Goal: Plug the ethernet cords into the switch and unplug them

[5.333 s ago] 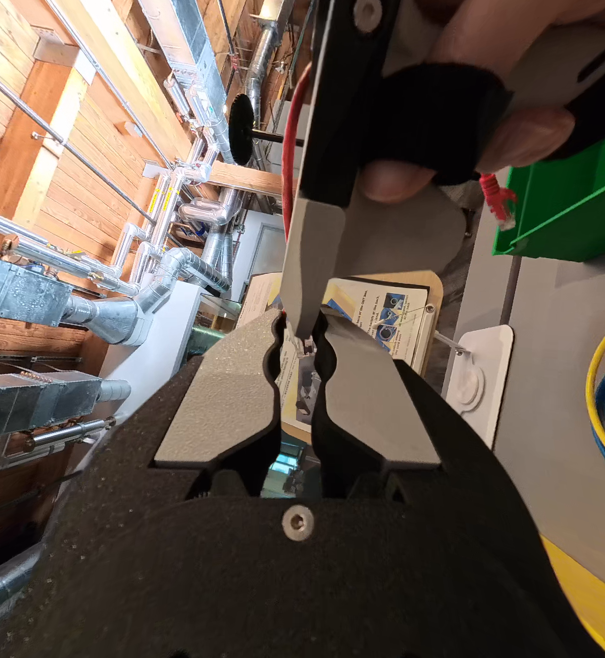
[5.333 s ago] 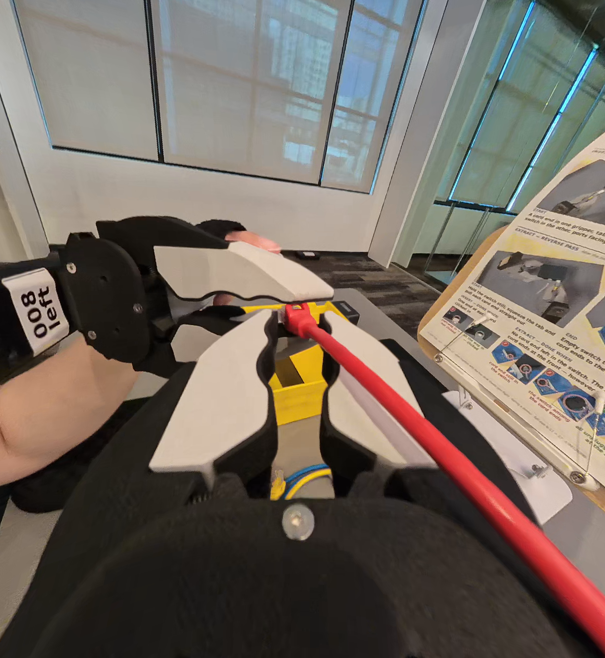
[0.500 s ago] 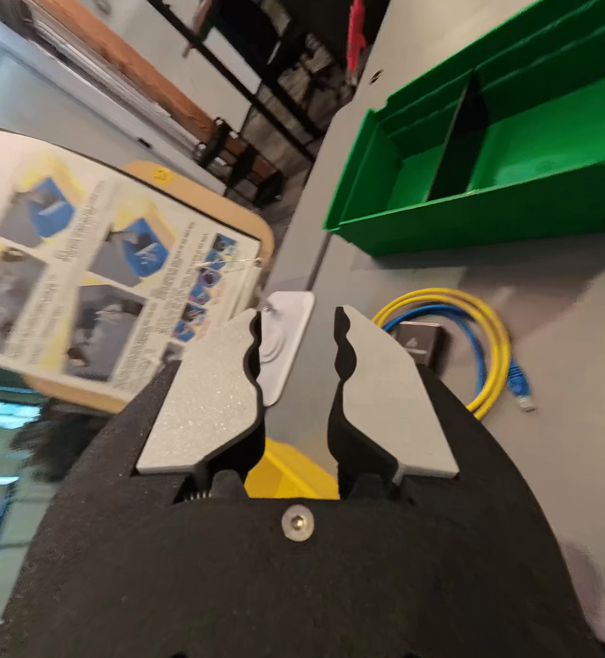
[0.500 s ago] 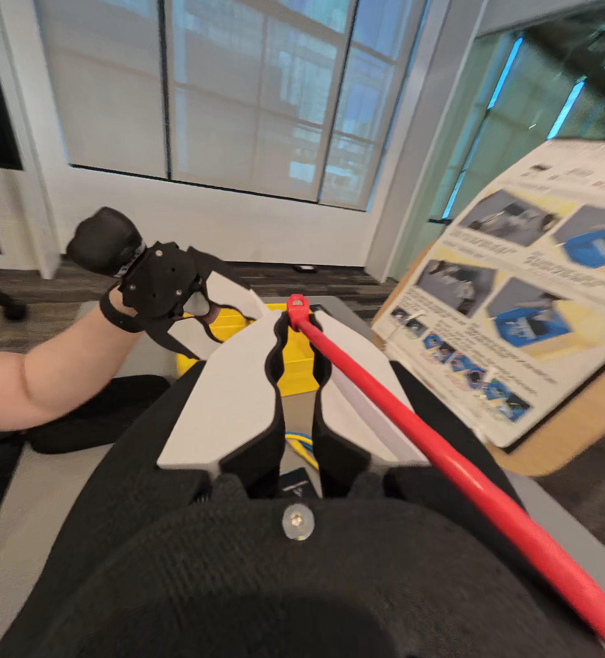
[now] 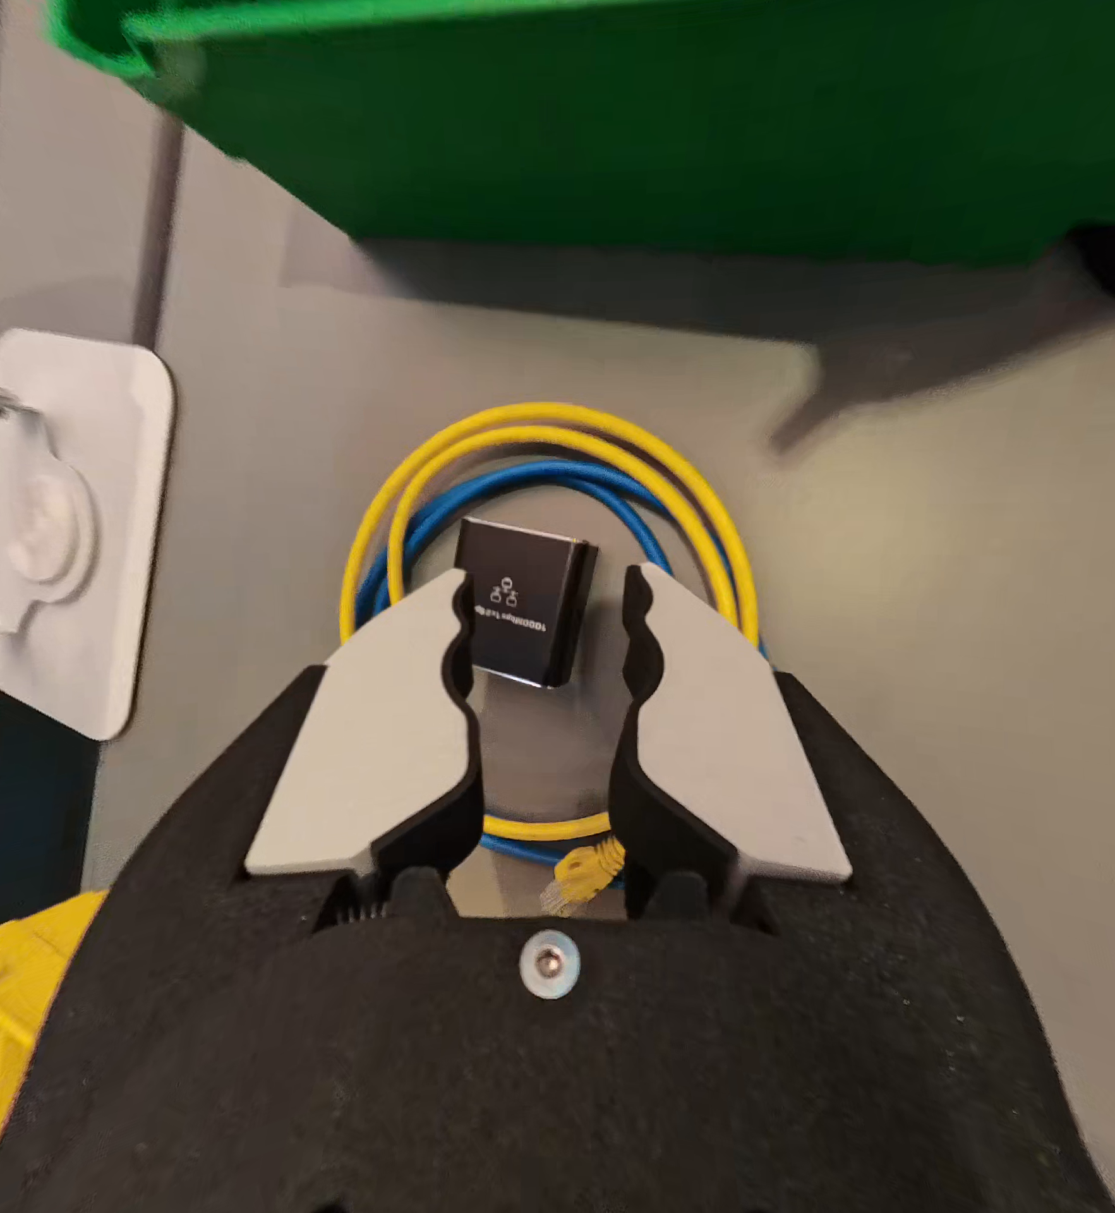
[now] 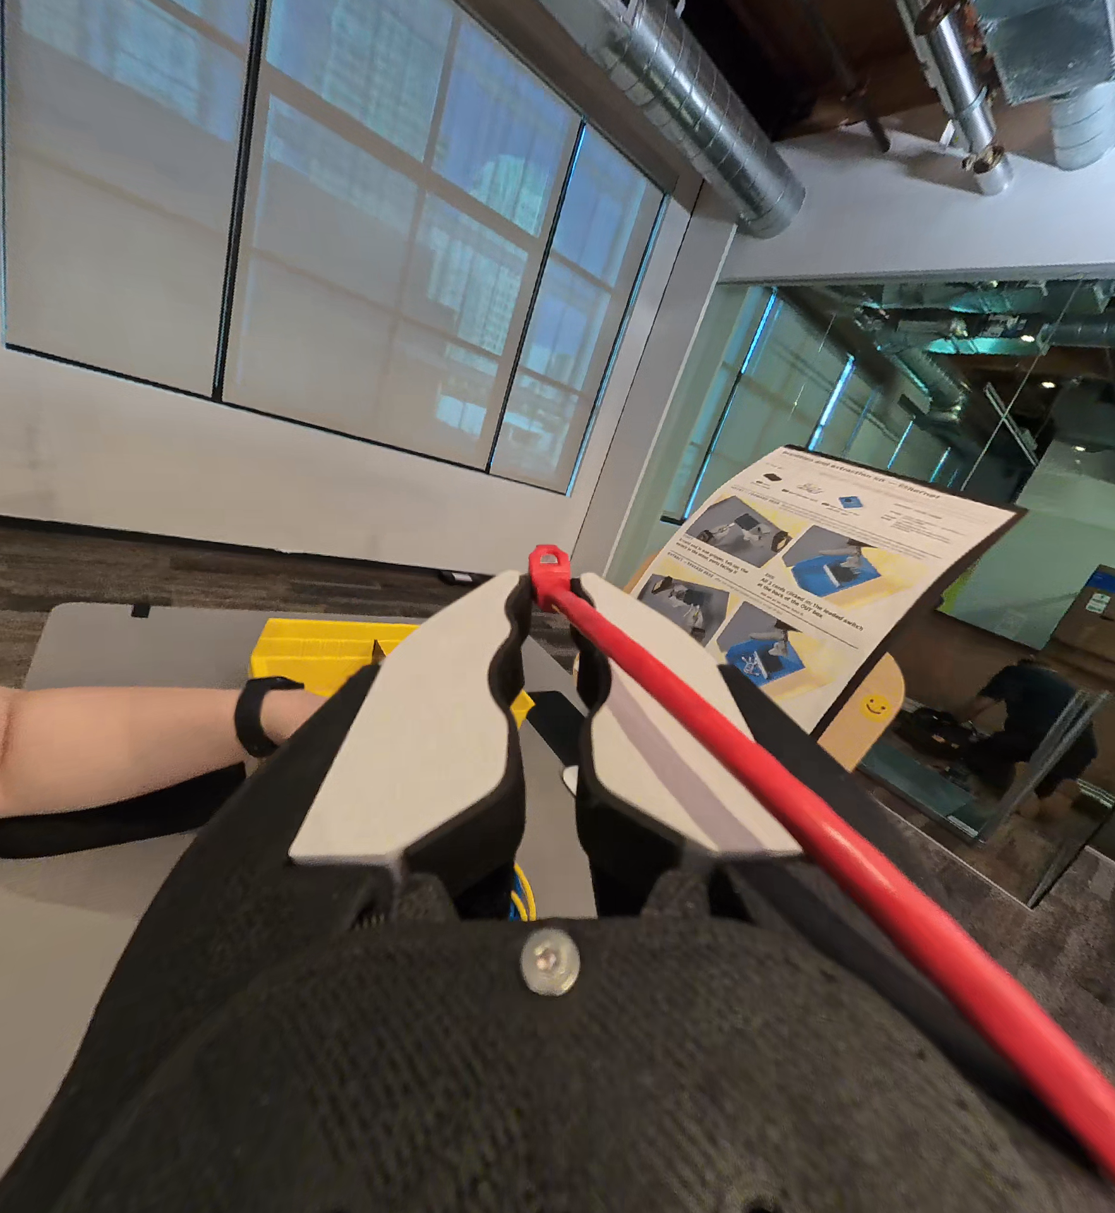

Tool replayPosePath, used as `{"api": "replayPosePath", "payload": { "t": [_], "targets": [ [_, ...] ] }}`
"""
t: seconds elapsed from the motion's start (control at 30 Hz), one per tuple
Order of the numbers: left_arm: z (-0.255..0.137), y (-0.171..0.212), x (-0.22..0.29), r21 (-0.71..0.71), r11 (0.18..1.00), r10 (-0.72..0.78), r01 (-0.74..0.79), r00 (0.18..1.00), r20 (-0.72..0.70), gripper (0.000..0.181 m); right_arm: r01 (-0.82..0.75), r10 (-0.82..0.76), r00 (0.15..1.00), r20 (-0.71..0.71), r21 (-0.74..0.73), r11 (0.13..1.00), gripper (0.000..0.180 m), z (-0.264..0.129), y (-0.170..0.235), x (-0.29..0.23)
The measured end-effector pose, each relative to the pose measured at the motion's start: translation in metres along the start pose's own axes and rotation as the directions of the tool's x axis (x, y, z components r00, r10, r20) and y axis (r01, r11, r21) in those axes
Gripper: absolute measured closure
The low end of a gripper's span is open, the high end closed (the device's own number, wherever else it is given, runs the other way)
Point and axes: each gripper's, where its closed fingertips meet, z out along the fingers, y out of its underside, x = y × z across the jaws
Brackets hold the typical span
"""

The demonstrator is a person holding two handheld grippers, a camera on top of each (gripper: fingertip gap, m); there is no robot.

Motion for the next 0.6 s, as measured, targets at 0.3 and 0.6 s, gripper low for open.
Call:
{"api": "replayPosePath", "payload": {
  "t": [0.3,0.6],
  "targets": [
    [0.038,0.024,-0.012,-0.236,0.972,-0.018,0.001,0.998,-0.067,0.12,-0.036,0.036,0.999,-0.002,0.063,0.997,0.168,-0.022,-0.004,0.016],
    [0.037,0.025,-0.01,-0.301,0.949,-0.003,-0.091,0.955,-0.296,0.122,-0.045,0.044,0.999,0.01,0.1,0.994,0.168,-0.033,-0.008,0.019]
  ]
}}
